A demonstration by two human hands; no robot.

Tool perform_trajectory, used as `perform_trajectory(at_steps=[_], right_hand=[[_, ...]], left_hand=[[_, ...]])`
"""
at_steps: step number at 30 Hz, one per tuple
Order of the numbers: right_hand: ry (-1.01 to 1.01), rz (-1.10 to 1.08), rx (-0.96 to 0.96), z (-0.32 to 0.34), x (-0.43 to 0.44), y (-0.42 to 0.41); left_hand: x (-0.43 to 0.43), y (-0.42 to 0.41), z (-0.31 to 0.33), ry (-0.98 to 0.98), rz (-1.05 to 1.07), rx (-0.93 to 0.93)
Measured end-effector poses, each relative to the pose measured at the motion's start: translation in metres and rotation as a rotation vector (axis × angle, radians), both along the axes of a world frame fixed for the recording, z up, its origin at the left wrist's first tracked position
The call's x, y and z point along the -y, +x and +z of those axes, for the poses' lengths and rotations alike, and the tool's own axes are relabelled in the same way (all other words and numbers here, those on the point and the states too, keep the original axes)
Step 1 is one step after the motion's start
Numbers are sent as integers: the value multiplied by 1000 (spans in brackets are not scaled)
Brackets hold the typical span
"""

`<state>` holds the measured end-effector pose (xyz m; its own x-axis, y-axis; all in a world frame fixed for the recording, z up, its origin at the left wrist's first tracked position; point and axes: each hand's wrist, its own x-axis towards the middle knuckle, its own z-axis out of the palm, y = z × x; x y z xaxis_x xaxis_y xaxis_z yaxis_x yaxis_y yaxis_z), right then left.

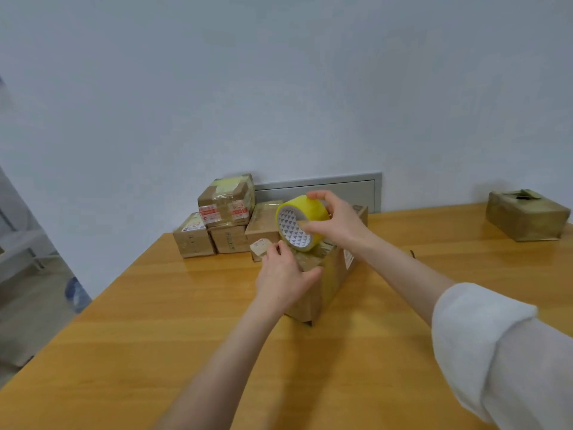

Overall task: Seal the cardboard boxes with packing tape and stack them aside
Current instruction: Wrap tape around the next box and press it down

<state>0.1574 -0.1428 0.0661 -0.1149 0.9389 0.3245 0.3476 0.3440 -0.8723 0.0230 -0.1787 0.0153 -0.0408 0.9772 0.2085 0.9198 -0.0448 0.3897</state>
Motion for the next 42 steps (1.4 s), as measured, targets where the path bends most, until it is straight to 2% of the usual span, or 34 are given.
perform_trajectory(at_steps=[8, 16, 19, 28, 36, 39, 42], right_hand=[[101, -29, 216, 13, -5, 3], [71, -49, 361, 12, 11, 50], [29, 6, 480, 3, 21, 62], [-28, 22, 351, -20, 31, 74], [-111, -42, 370, -57, 43, 66], [-147, -40, 389, -69, 44, 61], [-158, -61, 411, -75, 44, 58]], left_hand=[[-4, 0, 4, -83, -20, -34], [-9, -5, 10, -141, -23, -29], [-12, -12, 15, -185, -43, 25], [-12, -14, 15, -173, -82, 26], [-11, -13, 11, -154, -64, -10], [-9, -12, 10, -156, -94, -78], [-14, -5, 18, -88, -209, -288]])
